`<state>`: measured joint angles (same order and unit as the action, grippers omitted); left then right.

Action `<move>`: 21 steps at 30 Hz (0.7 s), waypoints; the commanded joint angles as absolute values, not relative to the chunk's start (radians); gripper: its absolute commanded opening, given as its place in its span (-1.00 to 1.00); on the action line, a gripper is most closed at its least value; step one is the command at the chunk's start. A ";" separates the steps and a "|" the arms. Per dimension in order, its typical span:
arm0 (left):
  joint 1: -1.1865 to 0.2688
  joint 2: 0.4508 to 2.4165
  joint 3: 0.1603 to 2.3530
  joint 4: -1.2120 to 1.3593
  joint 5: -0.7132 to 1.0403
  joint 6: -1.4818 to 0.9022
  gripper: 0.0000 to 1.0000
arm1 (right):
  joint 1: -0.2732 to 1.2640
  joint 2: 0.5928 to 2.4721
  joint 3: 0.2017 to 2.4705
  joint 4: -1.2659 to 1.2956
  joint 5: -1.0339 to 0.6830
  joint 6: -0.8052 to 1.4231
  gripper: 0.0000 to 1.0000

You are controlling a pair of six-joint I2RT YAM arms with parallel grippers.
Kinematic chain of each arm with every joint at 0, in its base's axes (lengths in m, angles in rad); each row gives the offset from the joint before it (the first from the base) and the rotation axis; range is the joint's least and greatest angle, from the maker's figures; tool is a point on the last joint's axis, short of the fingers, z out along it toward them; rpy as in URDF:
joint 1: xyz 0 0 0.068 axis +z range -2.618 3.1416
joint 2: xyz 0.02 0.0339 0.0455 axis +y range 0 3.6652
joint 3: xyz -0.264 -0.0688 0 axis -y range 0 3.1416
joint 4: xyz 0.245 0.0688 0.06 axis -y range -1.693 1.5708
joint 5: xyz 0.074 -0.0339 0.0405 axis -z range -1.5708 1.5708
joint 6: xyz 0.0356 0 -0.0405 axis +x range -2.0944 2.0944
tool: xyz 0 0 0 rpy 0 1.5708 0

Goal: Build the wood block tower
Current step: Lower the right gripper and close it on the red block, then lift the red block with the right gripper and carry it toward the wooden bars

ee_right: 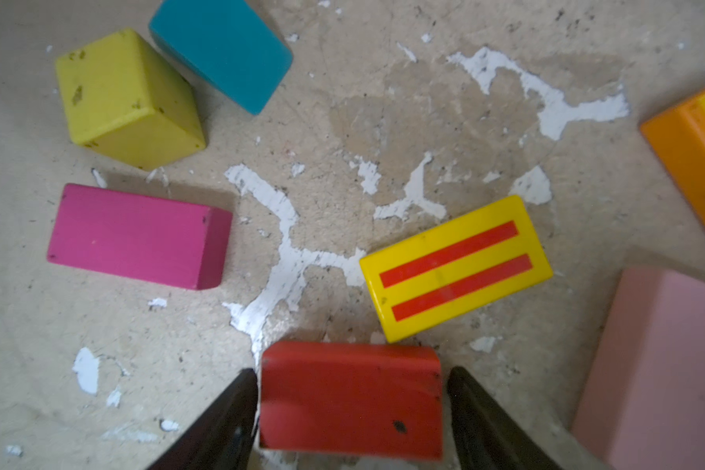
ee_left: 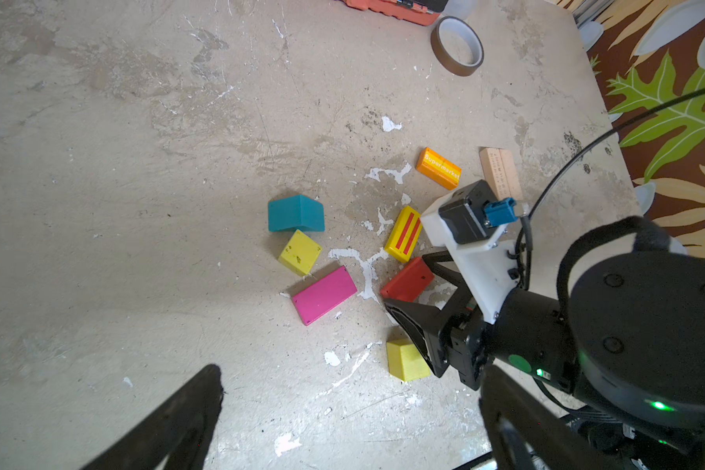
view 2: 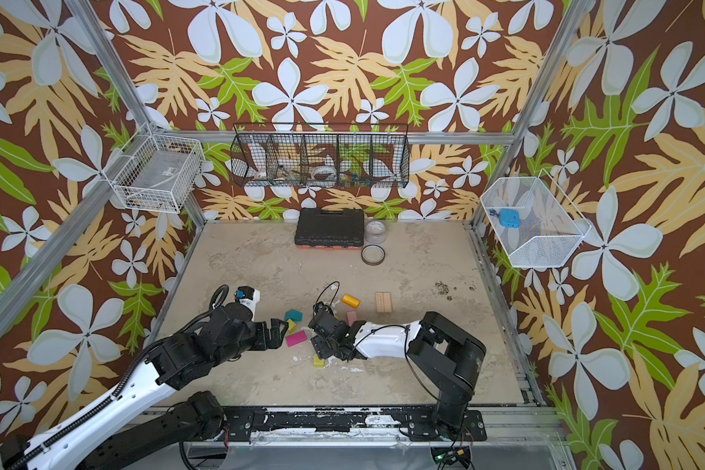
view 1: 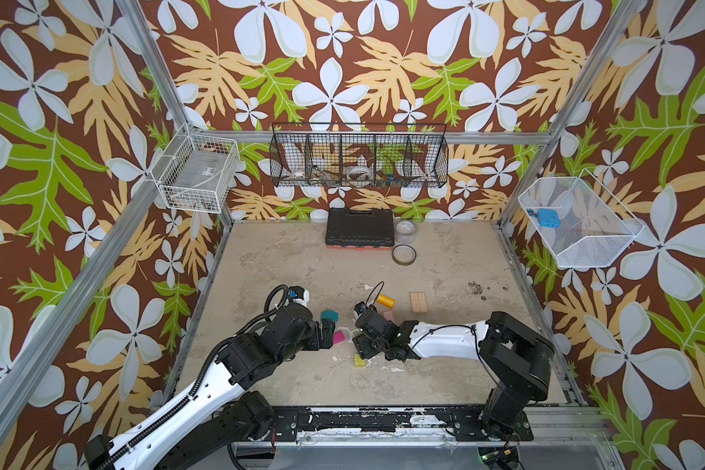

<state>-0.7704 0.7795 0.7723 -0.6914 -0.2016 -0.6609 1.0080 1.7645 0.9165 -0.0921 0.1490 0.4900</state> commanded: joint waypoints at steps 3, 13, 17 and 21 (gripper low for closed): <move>-0.770 0.788 0.770 -0.668 -0.192 -0.658 1.00 | 1.008 1.790 0.922 -0.159 0.167 0.499 0.30; -0.772 0.786 0.769 -0.667 -0.186 -0.657 1.00 | 1.008 1.719 0.921 -0.190 0.209 0.504 0.02; -0.771 0.779 0.767 -0.662 -0.186 -0.657 1.00 | 1.006 1.636 0.940 -0.238 0.296 0.509 -0.01; -0.775 0.812 0.762 -0.656 -0.157 -0.649 1.00 | 0.999 1.533 0.950 -0.241 0.414 0.498 -0.03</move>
<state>-0.7708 0.7952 0.7654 -0.6800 -0.1761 -0.6594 1.0039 1.5803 0.9398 -0.2192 0.2874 0.4973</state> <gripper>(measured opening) 0.998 0.549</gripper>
